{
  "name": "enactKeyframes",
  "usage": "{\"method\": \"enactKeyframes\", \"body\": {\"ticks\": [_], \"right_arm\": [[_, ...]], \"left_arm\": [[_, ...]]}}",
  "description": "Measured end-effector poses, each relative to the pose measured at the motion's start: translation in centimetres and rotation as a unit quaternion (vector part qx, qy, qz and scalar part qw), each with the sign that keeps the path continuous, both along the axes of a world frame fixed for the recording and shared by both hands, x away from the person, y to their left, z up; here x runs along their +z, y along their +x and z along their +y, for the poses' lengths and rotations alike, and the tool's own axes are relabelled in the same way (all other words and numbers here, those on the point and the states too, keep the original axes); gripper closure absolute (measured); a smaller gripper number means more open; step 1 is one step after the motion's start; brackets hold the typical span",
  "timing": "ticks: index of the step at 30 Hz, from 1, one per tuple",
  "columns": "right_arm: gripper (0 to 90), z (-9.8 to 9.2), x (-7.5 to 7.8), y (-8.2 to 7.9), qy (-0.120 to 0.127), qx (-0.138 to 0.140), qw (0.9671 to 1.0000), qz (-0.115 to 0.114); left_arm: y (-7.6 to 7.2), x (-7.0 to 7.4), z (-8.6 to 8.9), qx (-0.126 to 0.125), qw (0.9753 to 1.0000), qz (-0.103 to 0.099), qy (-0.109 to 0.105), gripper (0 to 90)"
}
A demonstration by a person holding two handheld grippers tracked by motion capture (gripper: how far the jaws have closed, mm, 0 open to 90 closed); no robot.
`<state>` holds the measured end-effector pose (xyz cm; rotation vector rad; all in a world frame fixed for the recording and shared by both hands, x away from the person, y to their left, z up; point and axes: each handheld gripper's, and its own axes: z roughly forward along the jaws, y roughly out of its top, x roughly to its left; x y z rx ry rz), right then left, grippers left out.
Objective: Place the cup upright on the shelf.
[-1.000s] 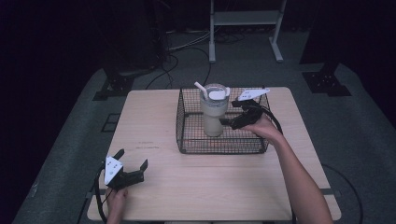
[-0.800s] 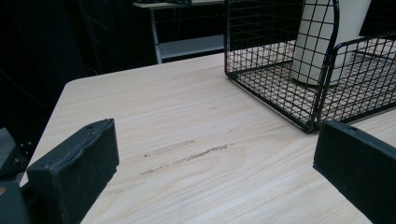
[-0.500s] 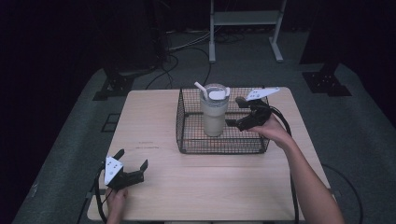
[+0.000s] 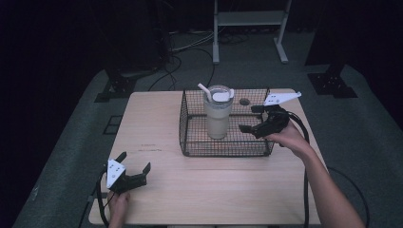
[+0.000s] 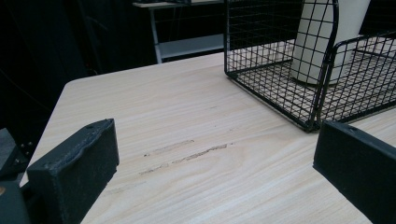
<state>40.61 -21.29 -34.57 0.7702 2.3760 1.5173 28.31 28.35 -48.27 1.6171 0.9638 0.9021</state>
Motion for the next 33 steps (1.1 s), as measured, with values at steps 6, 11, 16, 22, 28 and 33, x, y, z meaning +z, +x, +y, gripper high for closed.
{"method": "enactKeyframes", "body": {"ticks": [6,11,16,22,28,33], "right_arm": [[0.6,-0.6,0.0,-1.1,0.003,0.004,1.0,-0.006],[0.6,-1.3,-0.4,-2.3,0.003,0.009,0.9999,-0.008],[0.6,-2.0,-0.7,-3.4,0.008,0.011,0.9998,-0.016],[0.6,-2.9,-1.0,-4.7,0.007,0.009,0.9997,-0.02],[0.6,-3.7,-1.7,-6.0,0.011,0.007,0.9997,-0.022],[0.6,-4.2,-2.3,-6.9,0.011,0.005,0.9997,-0.021]], "left_arm": [[0.0,0.0,0.0,0.0,1.0,-0.001,-0.002,0.0],[0.0,0.0,0.0,0.0,1.0,0.0,0.0,0.0],[0.0,0.0,-0.1,0.0,1.0,-0.001,0.0,0.0],[0.0,0.0,0.0,0.0,1.0,-0.001,0.002,0.0],[0.0,0.0,-0.1,0.0,1.0,-0.001,0.002,0.0],[0.0,0.0,-0.1,0.0,1.0,0.0,0.002,0.0]]}}
